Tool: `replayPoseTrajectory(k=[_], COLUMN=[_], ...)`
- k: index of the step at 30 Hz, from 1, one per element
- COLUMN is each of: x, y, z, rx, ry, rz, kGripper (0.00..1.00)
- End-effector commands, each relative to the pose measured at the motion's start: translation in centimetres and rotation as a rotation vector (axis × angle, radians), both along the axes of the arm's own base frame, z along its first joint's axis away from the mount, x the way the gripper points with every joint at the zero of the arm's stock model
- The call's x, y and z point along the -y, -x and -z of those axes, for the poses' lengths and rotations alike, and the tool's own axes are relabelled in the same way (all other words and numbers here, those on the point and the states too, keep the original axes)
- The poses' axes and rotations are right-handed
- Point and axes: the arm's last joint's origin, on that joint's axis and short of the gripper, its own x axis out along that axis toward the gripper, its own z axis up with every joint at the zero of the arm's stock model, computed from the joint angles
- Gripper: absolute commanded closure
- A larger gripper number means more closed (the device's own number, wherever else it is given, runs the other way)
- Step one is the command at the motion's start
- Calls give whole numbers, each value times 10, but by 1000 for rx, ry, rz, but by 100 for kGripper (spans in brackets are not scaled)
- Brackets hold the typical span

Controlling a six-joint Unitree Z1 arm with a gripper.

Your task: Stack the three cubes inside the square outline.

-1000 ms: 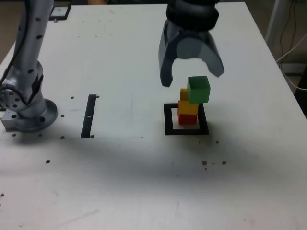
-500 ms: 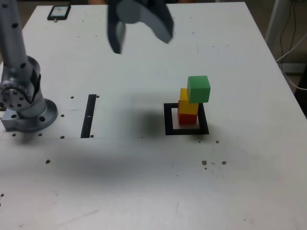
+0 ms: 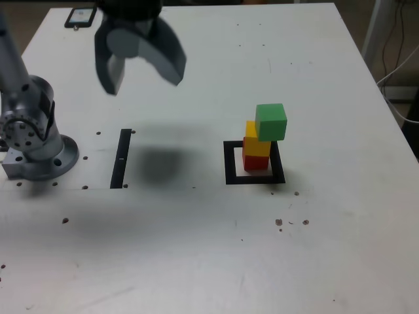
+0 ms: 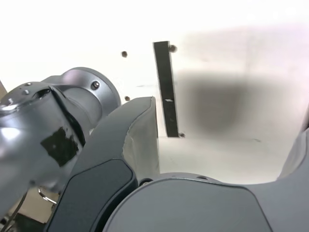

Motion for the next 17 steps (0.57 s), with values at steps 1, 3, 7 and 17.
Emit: replayPoseTrajectory(k=[1,3,7,17], x=[2,4,5,13], y=[6,8,10,14], z=[11,18,32,57], rx=[19,30,31,-30], ry=[9,16,18,-23], rz=[2,5,6,-26], kGripper=[1,1,1,1])
